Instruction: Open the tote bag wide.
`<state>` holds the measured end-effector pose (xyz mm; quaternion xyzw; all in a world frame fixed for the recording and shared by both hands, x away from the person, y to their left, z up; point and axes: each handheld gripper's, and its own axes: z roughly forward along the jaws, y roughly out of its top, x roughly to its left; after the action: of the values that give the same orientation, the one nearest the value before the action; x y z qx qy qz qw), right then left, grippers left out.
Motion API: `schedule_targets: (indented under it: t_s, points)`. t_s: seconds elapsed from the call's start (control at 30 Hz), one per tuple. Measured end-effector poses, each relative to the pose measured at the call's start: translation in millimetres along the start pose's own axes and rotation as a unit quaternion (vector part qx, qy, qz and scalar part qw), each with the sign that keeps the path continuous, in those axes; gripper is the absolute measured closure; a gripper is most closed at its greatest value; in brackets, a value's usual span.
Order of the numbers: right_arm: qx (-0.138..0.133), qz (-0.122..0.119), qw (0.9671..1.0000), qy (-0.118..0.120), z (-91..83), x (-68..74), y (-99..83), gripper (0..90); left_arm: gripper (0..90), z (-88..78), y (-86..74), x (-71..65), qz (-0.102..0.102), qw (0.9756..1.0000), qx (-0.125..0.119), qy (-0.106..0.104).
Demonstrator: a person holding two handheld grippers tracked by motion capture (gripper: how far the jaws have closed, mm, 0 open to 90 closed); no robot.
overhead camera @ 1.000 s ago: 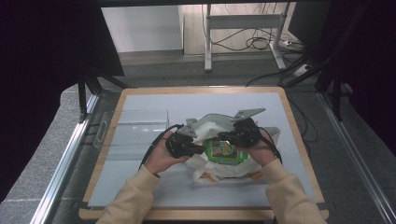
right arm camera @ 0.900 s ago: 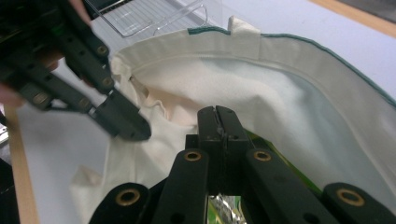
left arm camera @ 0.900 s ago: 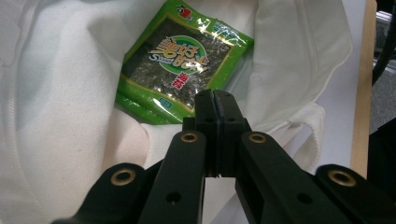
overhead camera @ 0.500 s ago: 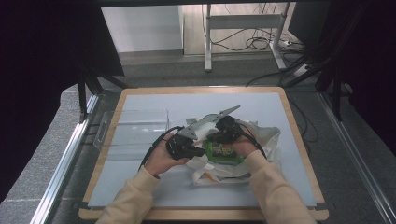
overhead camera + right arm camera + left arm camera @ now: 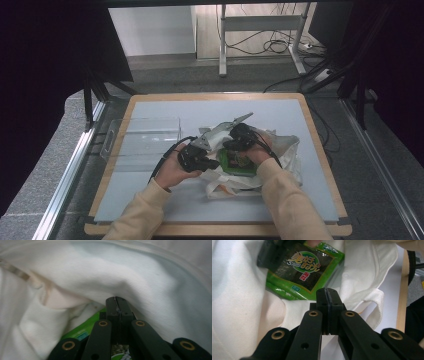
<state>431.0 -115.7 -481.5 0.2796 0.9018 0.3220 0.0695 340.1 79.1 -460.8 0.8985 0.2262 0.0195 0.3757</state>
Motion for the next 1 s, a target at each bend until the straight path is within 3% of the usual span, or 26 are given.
schedule_targets:
  t_s: [0.43,0.83,1.0]
  points:
    - [-0.019,0.007,0.9994,-0.029,5.5,-11.1,5.2,88.6,90.0,8.9,-2.9,2.0,-0.008,0.9998,0.016,-0.012]
    - [-0.025,0.025,0.9992,-0.019,13.5,-20.1,5.6,88.6,90.0,11.9,-4.0,2.7,-0.010,0.9997,0.020,-0.012]
    - [-0.021,0.027,0.9993,-0.015,7.6,-17.3,4.8,88.5,90.0,12.2,-4.2,2.9,-0.010,0.9997,0.022,-0.009]
